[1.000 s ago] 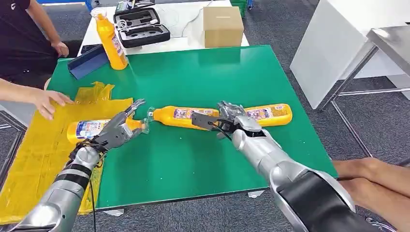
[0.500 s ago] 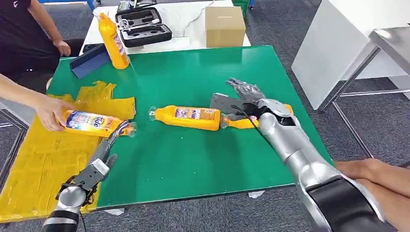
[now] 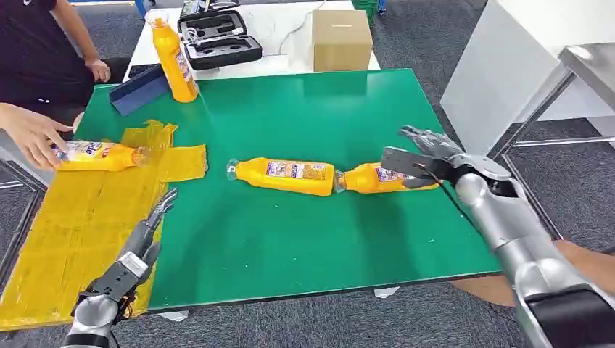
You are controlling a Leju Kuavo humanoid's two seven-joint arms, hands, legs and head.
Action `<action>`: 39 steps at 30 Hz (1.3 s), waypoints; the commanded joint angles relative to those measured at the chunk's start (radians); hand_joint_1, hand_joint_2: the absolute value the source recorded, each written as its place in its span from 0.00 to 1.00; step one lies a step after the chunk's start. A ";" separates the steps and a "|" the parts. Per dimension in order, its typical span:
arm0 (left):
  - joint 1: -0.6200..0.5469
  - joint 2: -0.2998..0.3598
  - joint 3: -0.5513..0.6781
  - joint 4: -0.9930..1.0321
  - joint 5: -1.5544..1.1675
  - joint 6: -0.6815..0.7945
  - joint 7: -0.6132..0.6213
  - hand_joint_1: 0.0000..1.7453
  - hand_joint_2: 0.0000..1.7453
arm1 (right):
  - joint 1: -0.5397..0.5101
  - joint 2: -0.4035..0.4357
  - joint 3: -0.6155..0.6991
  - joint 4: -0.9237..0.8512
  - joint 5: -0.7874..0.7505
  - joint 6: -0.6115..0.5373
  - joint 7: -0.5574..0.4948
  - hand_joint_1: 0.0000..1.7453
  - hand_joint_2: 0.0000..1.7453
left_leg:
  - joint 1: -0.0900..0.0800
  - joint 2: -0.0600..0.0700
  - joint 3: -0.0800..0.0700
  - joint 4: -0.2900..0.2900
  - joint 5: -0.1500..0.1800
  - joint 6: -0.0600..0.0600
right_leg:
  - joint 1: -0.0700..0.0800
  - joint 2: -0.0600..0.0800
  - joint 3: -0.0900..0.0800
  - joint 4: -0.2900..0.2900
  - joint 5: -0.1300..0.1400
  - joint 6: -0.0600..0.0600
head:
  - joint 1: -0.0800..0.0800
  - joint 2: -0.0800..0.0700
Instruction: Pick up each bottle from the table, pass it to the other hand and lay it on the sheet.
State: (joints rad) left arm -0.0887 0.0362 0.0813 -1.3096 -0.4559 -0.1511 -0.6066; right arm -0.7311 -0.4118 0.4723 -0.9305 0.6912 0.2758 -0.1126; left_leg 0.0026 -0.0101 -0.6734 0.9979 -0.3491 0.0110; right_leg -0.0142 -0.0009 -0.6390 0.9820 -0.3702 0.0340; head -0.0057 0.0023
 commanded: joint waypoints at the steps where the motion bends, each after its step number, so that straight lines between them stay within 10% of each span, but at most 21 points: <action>1: -0.011 -0.016 -0.023 -0.023 0.006 -0.016 -0.005 0.00 1.00 | 0.072 -0.227 0.011 -0.054 -0.038 0.051 0.017 0.00 1.00 | -0.001 -0.004 0.003 0.001 -0.003 0.001 | 0.000 -0.004 0.004 0.000 -0.003 0.000 | 0.000 0.000; 39: -0.145 -0.010 -0.129 0.091 0.027 -0.021 0.030 0.00 1.00 | -0.171 0.167 0.144 0.533 0.209 -0.118 0.069 0.00 1.00 | 0.000 0.008 0.003 0.000 0.000 0.002 | 0.000 0.003 0.001 0.000 0.001 -0.001 | 0.000 0.000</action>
State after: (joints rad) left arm -0.1801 0.0240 -0.0275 -1.3062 -0.4330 -0.1667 -0.5837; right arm -0.8189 -0.3277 0.5699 -0.5482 0.8751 0.1537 -0.0515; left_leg 0.0024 -0.0040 -0.6731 0.9976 -0.3477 0.0130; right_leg -0.0140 0.0008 -0.6403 0.9824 -0.3685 0.0339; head -0.0061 0.0023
